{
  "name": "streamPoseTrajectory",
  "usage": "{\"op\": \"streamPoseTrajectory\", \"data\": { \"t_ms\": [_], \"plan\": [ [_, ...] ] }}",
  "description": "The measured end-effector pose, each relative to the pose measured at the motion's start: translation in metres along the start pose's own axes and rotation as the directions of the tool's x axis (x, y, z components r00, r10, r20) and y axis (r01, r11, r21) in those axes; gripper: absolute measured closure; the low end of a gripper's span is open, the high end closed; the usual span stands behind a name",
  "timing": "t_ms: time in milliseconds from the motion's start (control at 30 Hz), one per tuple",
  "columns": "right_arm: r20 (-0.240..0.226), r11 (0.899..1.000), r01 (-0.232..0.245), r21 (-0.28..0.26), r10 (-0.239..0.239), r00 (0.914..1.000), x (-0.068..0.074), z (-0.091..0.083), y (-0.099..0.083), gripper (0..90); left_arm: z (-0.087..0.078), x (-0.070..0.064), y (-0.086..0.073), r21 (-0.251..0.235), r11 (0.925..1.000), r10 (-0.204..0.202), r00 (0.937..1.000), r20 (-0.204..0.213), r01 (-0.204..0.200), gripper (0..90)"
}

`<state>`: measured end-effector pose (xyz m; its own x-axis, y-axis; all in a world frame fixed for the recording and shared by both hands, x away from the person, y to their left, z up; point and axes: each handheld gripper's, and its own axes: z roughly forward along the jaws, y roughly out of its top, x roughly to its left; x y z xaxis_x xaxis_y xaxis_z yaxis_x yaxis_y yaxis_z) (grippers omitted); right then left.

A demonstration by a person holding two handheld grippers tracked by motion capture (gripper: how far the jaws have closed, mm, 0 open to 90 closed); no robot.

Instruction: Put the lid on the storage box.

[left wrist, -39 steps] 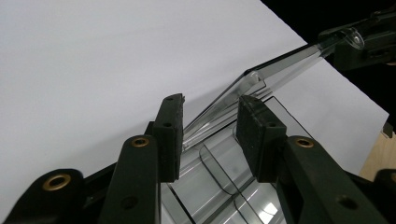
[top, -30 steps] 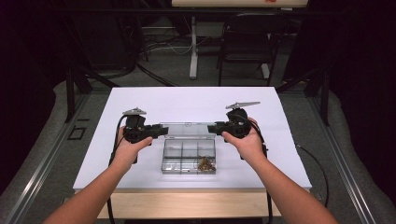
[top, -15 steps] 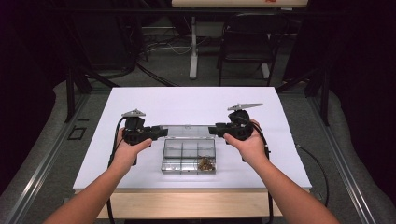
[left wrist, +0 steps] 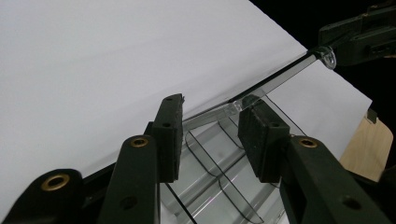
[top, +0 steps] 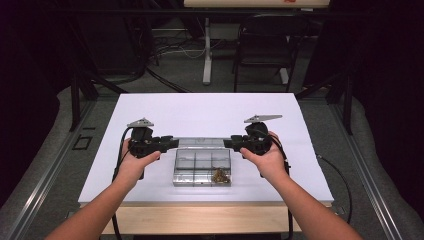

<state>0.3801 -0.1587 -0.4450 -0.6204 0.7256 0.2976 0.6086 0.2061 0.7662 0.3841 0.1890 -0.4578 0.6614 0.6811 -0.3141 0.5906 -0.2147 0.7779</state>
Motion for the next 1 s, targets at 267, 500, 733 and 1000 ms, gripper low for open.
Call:
{"op": "streamPoseTrajectory", "data": {
  "t_ms": [267, 500, 733, 1000],
  "plan": [
    [-0.001, 1.000, 0.017, -0.002, -0.017, 0.9998, 0.004, -0.002, -0.010, 58.7, -0.004, -0.005, -0.007, 0.003, 0.9999, 0.014, 0.9999, 0.001, -0.014, 61.3],
    [0.005, 1.000, 0.019, -0.015, -0.019, 0.9998, 0.007, -0.004, -0.018, 58.7, -0.006, -0.007, -0.012, 0.003, 0.9998, 0.017, 0.9998, 0.003, -0.017, 61.4],
    [-0.002, 1.000, 0.019, -0.021, -0.019, 0.9998, 0.009, -0.006, -0.025, 58.7, -0.007, -0.010, -0.019, -0.003, 0.9998, 0.022, 0.9998, -0.003, -0.022, 61.1],
    [-0.006, 0.999, 0.022, -0.026, -0.022, 0.9997, 0.013, -0.008, -0.033, 58.7, -0.009, -0.013, -0.028, 0.001, 0.9997, 0.023, 0.9997, 0.004, -0.023, 60.8]
  ]
}}
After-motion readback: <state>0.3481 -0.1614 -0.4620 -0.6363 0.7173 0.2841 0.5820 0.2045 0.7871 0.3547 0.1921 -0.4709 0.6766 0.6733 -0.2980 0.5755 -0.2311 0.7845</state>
